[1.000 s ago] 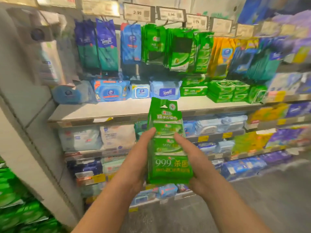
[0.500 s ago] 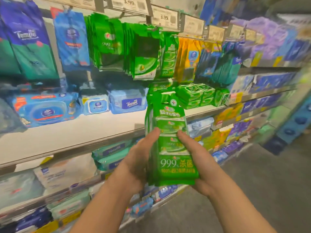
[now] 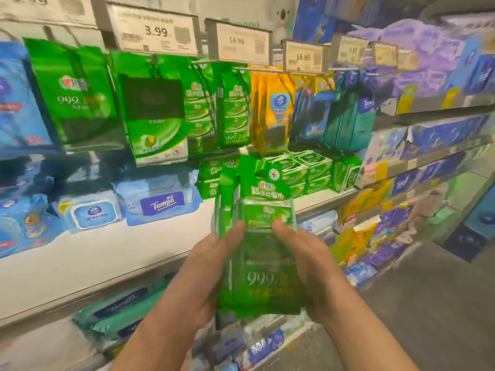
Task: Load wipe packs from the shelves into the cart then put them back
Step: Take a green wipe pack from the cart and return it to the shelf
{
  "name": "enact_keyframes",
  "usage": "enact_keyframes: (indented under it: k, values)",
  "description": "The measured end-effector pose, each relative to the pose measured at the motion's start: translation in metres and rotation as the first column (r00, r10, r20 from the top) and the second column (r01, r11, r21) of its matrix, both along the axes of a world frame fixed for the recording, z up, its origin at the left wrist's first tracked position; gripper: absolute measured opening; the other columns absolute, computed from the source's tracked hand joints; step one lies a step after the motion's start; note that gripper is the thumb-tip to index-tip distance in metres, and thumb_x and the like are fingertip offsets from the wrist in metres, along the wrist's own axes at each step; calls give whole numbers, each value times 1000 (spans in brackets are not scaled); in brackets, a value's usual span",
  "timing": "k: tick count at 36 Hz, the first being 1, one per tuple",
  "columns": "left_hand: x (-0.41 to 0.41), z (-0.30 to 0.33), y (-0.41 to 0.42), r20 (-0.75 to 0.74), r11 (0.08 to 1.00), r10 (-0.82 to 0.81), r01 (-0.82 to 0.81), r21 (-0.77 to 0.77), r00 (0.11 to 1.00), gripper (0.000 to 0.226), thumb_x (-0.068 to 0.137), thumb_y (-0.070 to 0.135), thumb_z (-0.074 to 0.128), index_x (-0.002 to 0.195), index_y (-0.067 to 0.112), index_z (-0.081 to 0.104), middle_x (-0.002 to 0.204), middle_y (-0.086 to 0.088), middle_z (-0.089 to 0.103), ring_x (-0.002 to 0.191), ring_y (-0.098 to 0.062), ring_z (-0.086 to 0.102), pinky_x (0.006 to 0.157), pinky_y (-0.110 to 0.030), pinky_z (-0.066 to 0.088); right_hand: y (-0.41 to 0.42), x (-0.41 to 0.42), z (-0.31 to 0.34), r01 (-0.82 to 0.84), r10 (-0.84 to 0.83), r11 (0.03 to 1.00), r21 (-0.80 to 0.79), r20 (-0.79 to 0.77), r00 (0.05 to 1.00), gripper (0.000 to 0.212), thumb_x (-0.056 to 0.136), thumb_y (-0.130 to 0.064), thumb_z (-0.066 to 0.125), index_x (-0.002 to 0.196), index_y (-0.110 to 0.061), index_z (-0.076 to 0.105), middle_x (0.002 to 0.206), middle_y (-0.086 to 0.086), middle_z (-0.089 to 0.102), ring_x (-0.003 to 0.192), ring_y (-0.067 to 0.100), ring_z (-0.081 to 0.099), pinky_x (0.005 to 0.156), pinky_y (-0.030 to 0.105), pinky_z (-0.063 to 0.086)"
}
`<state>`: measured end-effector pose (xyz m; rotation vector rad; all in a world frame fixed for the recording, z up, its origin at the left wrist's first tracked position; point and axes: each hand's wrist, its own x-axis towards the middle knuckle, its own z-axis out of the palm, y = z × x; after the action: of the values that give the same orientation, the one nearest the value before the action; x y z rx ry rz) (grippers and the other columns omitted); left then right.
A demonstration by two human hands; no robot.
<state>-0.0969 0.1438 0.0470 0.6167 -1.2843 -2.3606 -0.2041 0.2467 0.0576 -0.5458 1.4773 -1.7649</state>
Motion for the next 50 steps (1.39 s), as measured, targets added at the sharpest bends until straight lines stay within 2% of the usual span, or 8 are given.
enact_keyframes:
  k: [4, 11, 16, 22, 25, 28, 36, 50]
  values:
    - [-36, 6, 0, 52, 998, 37, -34, -58, 998, 51, 82, 40, 65, 123, 10, 68, 113, -25, 73, 102, -45, 72, 90, -60, 57, 0, -48, 6, -42, 42, 999, -7, -36, 998, 25, 99, -30, 58, 96, -8, 70, 78, 10, 74, 71, 29, 73, 67, 43, 62]
    - [-75, 16, -1, 7, 965, 260, -259, -43, 966, 31, 74, 14, 68, 103, 4, 72, 96, -28, 75, 72, -37, 76, 58, -46, 63, -10, -127, 27, -80, 81, 997, 15, -84, 993, 24, 96, -32, 64, 84, -11, 67, 60, 0, 66, 52, 18, 65, 53, 29, 52]
    - [-86, 19, 1, -72, 950, 309, -312, -33, 948, 25, 78, 12, 64, 100, 8, 75, 97, -26, 76, 71, -35, 76, 53, -40, 61, -29, -162, 43, -77, 85, 996, 38, -323, 943, 23, 89, -46, 70, 83, -24, 73, 78, -1, 66, 77, 25, 67, 88, 55, 56]
    - [-89, 17, -11, -91, 933, 349, -355, -60, 933, 31, 82, 10, 62, 109, 3, 75, 111, -32, 71, 81, -38, 75, 68, -46, 64, -48, -176, 64, -190, 154, 980, -52, -403, 902, 28, 81, -52, 70, 97, -30, 76, 84, -2, 71, 102, 41, 69, 99, 61, 52]
    - [-90, 17, -20, -85, 924, 364, -371, -93, 928, 37, 80, 7, 70, 117, 4, 71, 114, -30, 71, 87, -38, 75, 75, -48, 62, -54, -178, 72, -200, 128, 973, -115, -451, 883, 25, 88, -48, 67, 96, -26, 76, 75, -10, 63, 84, 31, 63, 86, 36, 54]
    - [-92, 17, -28, -95, 921, 369, -377, -95, 925, 37, 81, 11, 64, 117, 5, 72, 111, -28, 73, 83, -36, 76, 73, -47, 63, -60, -180, 78, -188, 95, 964, -189, -415, 905, 16, 83, -45, 65, 85, -34, 76, 68, -17, 64, 73, 15, 61, 76, 39, 44]
    - [-98, 19, -45, -101, 925, 349, -359, -121, 932, 22, 82, 14, 64, 97, 17, 80, 107, -24, 75, 85, -36, 76, 74, -47, 63, -81, -181, 84, -176, 98, 959, -223, -323, 941, 19, 100, -28, 59, 92, -23, 75, 79, 1, 72, 77, 26, 71, 81, 67, 55]
    - [-93, 8, -85, -85, 944, 322, -327, -50, 943, 45, 73, 11, 70, 118, 9, 68, 106, -23, 75, 88, -39, 76, 69, -47, 64, -118, -187, 35, -98, 56, 985, -140, -277, 959, 33, 98, -46, 58, 112, -18, 70, 100, 5, 78, 97, 27, 74, 87, 48, 57]
